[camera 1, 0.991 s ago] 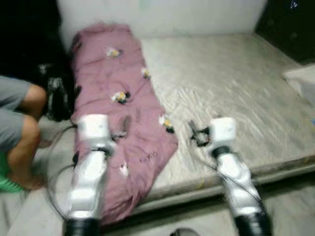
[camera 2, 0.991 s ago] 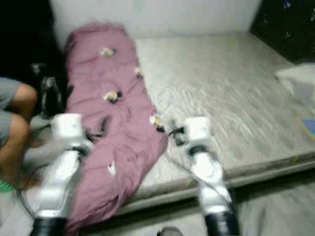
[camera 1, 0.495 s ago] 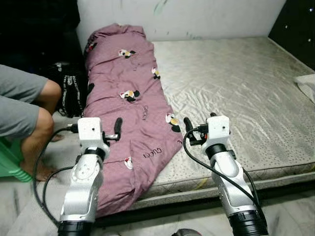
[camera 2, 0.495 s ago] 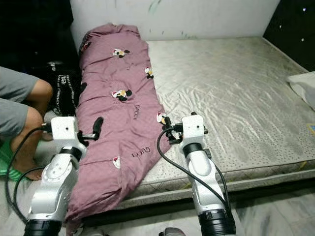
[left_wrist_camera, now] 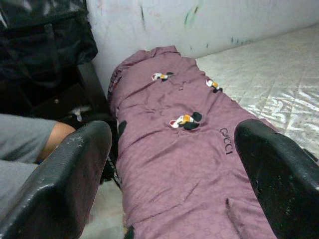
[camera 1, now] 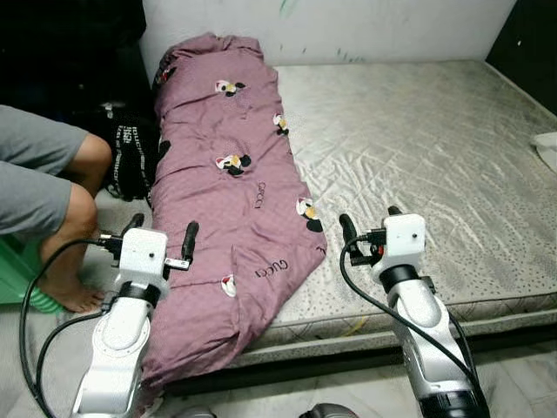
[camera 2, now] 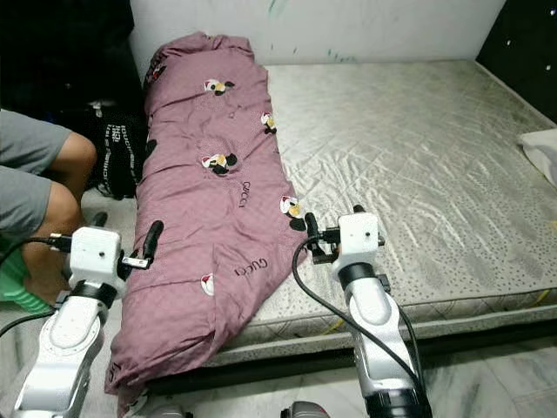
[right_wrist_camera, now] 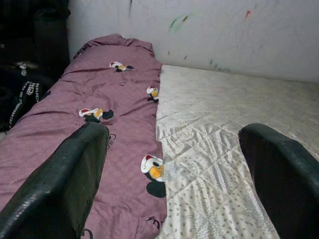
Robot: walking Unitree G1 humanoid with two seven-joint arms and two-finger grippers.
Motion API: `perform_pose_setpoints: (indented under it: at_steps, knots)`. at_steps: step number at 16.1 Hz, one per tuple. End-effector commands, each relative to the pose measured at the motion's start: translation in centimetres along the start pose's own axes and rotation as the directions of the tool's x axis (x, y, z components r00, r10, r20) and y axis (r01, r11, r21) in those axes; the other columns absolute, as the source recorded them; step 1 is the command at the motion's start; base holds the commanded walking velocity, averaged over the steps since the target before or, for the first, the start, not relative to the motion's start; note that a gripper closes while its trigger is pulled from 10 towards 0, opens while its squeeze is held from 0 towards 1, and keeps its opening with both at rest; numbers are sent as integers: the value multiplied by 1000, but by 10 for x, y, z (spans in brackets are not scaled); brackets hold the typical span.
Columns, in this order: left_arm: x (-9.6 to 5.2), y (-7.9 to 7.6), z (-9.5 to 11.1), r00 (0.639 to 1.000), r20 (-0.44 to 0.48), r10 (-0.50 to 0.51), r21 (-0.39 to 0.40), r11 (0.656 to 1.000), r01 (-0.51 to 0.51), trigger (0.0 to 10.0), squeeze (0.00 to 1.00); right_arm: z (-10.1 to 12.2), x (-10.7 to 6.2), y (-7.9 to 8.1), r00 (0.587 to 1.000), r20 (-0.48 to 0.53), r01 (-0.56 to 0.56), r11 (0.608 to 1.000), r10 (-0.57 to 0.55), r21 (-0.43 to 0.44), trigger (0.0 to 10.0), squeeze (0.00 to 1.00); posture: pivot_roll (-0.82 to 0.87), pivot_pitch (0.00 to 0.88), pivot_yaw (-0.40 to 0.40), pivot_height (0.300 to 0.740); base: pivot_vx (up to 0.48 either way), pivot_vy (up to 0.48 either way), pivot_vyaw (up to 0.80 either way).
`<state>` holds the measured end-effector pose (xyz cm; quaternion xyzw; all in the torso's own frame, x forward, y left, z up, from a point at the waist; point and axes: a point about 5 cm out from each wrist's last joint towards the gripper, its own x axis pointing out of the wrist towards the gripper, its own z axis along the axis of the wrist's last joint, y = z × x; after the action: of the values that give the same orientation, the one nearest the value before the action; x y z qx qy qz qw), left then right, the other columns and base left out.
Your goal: Clean up the room
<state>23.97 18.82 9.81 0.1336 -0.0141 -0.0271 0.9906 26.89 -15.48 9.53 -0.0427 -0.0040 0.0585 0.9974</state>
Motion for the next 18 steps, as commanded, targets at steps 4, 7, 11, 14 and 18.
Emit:
perform_pose_setpoints:
  at_steps: [4,7,11,14,18]
  knots:
    - [-15,20,-7,999,3,-51,111,992,51,10000,0,3,-10,-16,999,-2,49,998,-49,-46,10000,0,-37,0,-28,740,0,0,0]
    - [-7,22,-1,996,15,-89,80,993,87,10000,0,1,-14,-23,997,-12,79,995,-79,-66,10000,0,-51,0,-11,740,0,0,0]
    - [1,10,-2,999,-2,-39,-35,999,39,10000,0,-1,-15,-22,994,-25,109,993,-110,-35,10000,0,-68,0,11,740,0,0,-600]
    - [7,1,3,1000,13,-28,-66,997,29,10000,0,-1,-12,-20,996,-16,91,996,-91,-4,10000,0,-63,0,1,740,0,0,-800]
    - [12,6,1,1000,11,-2,-59,998,2,10000,0,3,-5,-17,995,0,99,995,-99,13,10000,0,-50,0,-5,740,0,0,-200]
